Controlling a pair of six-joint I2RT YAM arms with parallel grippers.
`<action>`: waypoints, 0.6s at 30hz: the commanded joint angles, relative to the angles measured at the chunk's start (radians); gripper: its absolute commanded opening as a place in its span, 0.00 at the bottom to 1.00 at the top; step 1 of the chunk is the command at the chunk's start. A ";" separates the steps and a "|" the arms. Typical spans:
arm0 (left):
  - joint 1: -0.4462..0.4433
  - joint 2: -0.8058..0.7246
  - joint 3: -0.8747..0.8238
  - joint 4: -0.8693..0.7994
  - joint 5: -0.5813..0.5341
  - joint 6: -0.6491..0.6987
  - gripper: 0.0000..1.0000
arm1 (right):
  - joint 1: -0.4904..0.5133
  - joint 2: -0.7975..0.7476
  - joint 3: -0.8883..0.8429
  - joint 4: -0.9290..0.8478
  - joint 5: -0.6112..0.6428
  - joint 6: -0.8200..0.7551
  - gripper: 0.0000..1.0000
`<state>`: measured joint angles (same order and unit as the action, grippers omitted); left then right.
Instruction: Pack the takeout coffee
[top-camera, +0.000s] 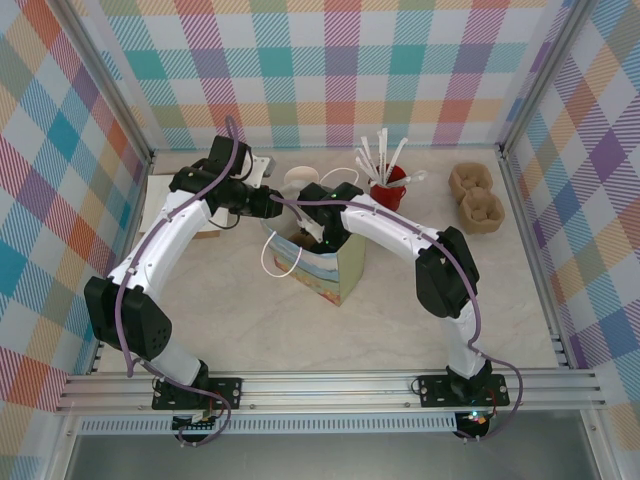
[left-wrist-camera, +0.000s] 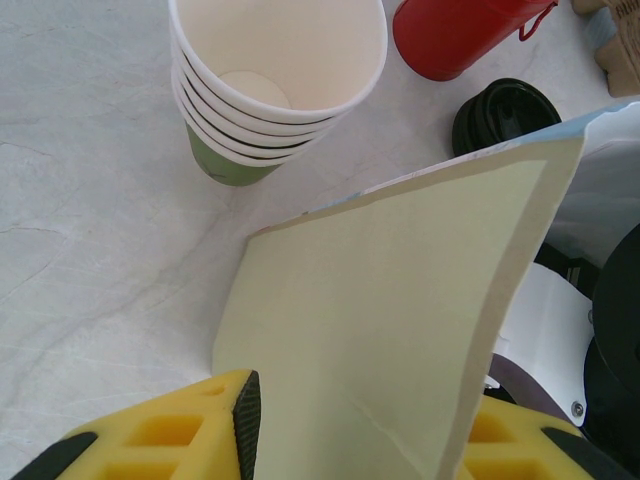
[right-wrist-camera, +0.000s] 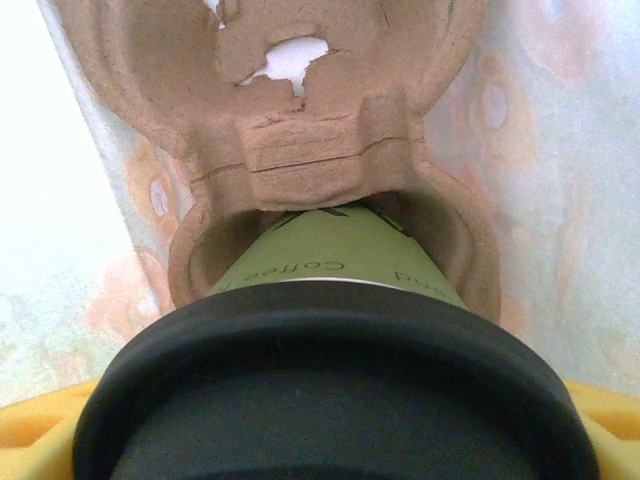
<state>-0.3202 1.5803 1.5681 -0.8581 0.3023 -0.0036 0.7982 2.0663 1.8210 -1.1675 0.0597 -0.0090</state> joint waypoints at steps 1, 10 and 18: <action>-0.005 -0.014 0.004 -0.001 0.007 0.016 0.37 | -0.004 0.002 -0.015 0.022 -0.033 0.004 0.85; -0.005 -0.029 -0.006 0.008 0.023 0.018 0.37 | -0.003 -0.028 0.023 0.016 -0.051 0.022 1.00; -0.006 -0.032 -0.006 0.010 0.024 0.017 0.37 | -0.004 -0.047 0.098 -0.031 -0.058 0.047 1.00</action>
<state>-0.3202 1.5799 1.5677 -0.8577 0.3054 -0.0036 0.7979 2.0655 1.8683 -1.1683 0.0250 0.0177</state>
